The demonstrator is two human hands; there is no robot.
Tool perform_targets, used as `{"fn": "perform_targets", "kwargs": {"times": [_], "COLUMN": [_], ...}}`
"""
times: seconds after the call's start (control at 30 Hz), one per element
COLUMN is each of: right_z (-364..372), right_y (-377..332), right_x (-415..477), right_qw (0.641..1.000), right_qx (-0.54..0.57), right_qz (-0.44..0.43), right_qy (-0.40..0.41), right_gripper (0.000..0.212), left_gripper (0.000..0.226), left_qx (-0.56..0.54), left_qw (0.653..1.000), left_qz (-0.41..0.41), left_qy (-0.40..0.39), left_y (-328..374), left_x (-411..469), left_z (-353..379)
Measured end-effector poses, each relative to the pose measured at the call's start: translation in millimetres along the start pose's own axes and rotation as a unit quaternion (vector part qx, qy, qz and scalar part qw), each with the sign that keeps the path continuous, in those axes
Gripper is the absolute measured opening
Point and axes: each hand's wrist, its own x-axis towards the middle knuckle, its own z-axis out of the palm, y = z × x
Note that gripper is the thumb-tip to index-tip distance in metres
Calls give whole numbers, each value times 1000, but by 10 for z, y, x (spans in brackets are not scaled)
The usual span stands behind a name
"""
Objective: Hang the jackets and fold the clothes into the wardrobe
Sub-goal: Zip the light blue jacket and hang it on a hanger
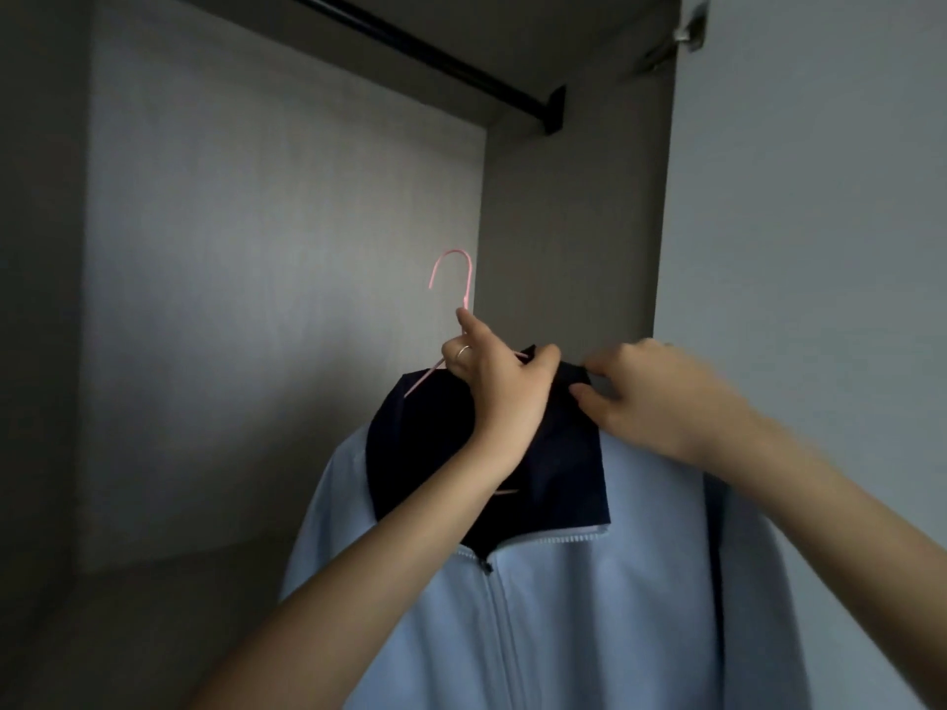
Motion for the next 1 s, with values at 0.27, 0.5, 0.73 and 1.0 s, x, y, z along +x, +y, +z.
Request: {"fn": "perform_targets", "kwargs": {"times": [0.27,0.5,0.73,1.0], "right_z": [-521,-547,-708,-827], "right_y": [425,693,736,1097], "right_x": [-83,-103,179,890], "right_qw": [998,997,977,948], "right_qx": [63,74,139,155], "right_qz": [29,-21,-33,97], "right_qy": [-10,25,159,261], "right_gripper": [46,22,33,22], "left_gripper": [104,106,97,87], "left_qx": [-5,32,59,268], "left_qw": [995,993,992,922], "left_qz": [101,99,100,196], "left_qy": [-19,-47,-44,-199], "left_y": [617,957,1274,1182], "left_x": [126,216,644,1309], "left_z": [194,205,201,-62]}}
